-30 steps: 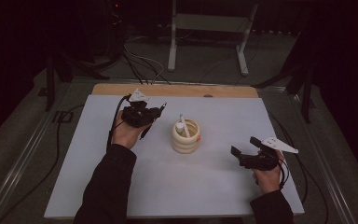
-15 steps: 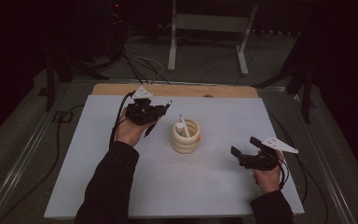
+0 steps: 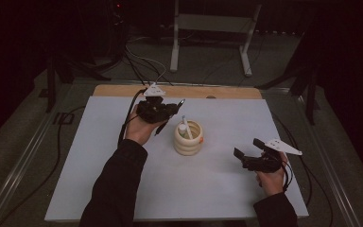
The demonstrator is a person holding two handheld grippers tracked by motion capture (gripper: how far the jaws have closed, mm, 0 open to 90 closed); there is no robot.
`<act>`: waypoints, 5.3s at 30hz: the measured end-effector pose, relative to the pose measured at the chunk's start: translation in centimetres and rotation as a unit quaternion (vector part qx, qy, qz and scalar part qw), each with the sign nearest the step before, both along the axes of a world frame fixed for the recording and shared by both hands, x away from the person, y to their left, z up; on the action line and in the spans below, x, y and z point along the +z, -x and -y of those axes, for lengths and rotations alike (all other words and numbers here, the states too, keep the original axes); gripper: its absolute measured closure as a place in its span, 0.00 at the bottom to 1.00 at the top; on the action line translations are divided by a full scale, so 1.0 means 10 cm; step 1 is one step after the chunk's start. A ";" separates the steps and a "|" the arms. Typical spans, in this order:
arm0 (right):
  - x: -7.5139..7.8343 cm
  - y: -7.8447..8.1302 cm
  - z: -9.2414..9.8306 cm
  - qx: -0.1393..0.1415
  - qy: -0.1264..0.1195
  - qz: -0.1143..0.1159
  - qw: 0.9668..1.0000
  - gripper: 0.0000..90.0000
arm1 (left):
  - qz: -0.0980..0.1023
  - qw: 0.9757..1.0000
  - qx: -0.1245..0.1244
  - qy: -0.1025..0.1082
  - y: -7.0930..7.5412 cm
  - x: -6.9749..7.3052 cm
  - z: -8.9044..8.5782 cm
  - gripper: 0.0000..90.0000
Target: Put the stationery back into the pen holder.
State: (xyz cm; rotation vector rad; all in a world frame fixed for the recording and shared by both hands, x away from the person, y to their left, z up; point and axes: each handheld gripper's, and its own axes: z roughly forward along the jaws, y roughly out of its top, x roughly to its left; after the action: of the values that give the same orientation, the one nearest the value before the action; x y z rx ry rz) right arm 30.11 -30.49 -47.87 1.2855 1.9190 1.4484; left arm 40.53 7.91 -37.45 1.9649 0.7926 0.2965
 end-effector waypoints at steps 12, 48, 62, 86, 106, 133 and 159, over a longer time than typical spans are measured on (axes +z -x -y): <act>0.00 -0.01 0.00 0.002 0.000 0.000 1.000 0.00 | 0.008 1.000 -0.024 0.012 -0.03 0.01 0.23 0.90; 0.00 0.00 0.00 0.002 -0.004 0.002 1.000 0.00 | 0.007 0.999 -0.029 0.028 -0.23 -0.27 0.68 0.89; 0.01 0.00 0.01 0.002 -0.005 0.002 1.000 0.00 | 0.010 0.999 -0.024 0.029 -0.24 -0.37 0.72 0.89; 0.00 0.00 0.00 0.002 -0.004 0.001 1.000 0.00 | 0.034 0.999 -0.010 0.039 0.04 -0.30 0.24 0.89; 0.00 0.00 0.00 0.002 -0.003 0.001 1.000 0.00 | 0.027 0.999 -0.013 0.040 0.11 -0.43 0.24 0.89; 0.00 0.00 0.00 0.002 -0.004 0.001 1.000 0.00 | 0.015 0.997 0.004 0.069 0.22 -0.79 0.17 0.89; 0.00 0.01 -0.01 0.004 -0.003 0.001 1.000 0.00 | 0.000 0.997 0.056 0.048 0.24 -0.74 -0.23 0.00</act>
State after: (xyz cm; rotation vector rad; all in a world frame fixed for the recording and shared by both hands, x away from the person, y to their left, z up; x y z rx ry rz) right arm 30.02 -30.40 -47.84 1.2809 1.9225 1.4600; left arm 38.09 10.21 -44.87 1.8353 0.9021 0.3192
